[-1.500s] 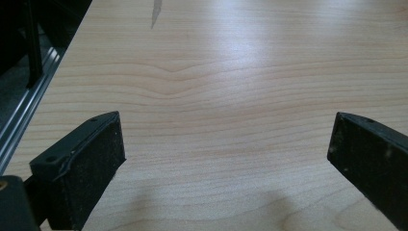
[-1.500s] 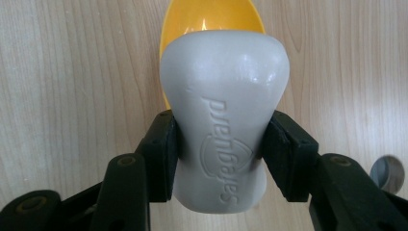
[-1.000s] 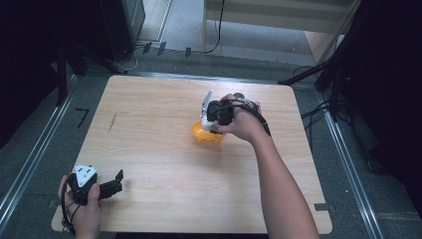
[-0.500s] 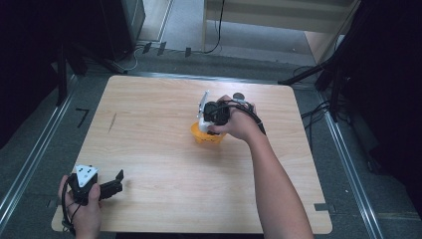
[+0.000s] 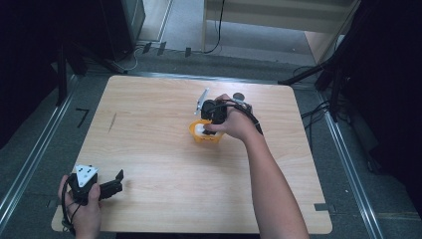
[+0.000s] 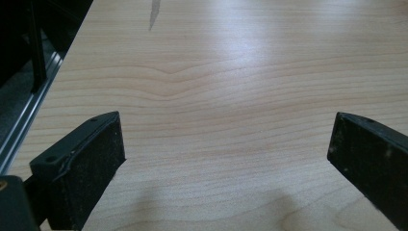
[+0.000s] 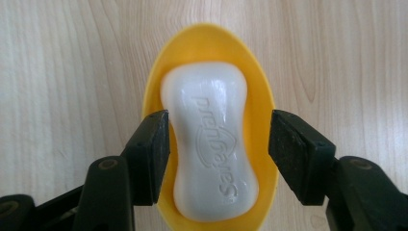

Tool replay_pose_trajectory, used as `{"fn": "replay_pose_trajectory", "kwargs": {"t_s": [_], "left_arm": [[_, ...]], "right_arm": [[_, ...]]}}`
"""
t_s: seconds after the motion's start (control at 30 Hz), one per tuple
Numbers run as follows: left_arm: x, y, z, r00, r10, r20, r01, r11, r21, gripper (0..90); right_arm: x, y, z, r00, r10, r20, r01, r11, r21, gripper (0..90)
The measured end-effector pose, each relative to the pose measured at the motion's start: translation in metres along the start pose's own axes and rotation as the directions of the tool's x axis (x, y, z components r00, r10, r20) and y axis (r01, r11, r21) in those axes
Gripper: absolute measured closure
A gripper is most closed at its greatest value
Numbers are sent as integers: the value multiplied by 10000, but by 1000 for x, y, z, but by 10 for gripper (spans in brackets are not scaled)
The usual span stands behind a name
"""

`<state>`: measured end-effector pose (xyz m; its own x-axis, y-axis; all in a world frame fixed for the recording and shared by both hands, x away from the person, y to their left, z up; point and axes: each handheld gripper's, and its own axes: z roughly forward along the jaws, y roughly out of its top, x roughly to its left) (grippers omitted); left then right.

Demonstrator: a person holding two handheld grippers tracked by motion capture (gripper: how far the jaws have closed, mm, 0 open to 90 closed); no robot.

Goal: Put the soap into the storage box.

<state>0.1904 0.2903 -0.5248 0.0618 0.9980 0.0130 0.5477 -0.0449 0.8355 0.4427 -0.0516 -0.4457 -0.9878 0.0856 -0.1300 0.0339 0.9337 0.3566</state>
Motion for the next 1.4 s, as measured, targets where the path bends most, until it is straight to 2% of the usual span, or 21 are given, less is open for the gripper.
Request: {"fn": "replay_pose_trajectory", "kwargs": {"t_s": [0.33,0.43,0.47,0.6,0.67,0.83,0.9,1.13,1.17,1.27,1.4], "left_arm": [[0,0,0,10000,31,-3,-31,10000,24,0],[0,0,1,10000,66,-11,-66,10000,12,0],[-1,1,1,10000,84,-31,-84,9999,57,0],[-1,1,1,9999,118,-40,-118,9999,75,0],[-1,1,1,9999,101,-48,-101,9999,67,0],[-1,1,1,9999,139,-42,-138,9998,108,0],[-1,1,1,9999,136,-39,-136,9998,110,0],[-1,1,1,9999,158,-36,-158,9998,126,0],[-1,1,1,9999,158,-35,-158,9998,127,0],[-1,1,1,9999,164,-40,-163,9998,129,0],[-2,1,1,9998,176,-46,-175,9998,135,0]], "right_arm": [[3,-9,-13,9995,310,74,-310,9995,-43,389],[6,-14,-16,9984,560,104,-559,9983,-140,388],[7,-19,-18,9967,811,-14,-811,9965,-191,380],[12,-28,-21,9942,1071,-19,-1071,9942,-54,336],[12,-30,-22,9944,1055,105,-1054,9943,-141,322],[18,-49,-26,9848,1728,-186,-1731,9847,-220,242],[19,-52,-27,9828,1823,-307,-1831,9828,-246,225],[27,-70,-29,9768,2140,-109,-2142,9765,-258,125],[31,-73,-30,9778,2079,259,-2072,9780,-247,106],[33,-77,-32,9754,2200,137,-2195,9751,-306,85],[36,-85,-36,9665,2565,2,-2563,9658,-396,57]]}}
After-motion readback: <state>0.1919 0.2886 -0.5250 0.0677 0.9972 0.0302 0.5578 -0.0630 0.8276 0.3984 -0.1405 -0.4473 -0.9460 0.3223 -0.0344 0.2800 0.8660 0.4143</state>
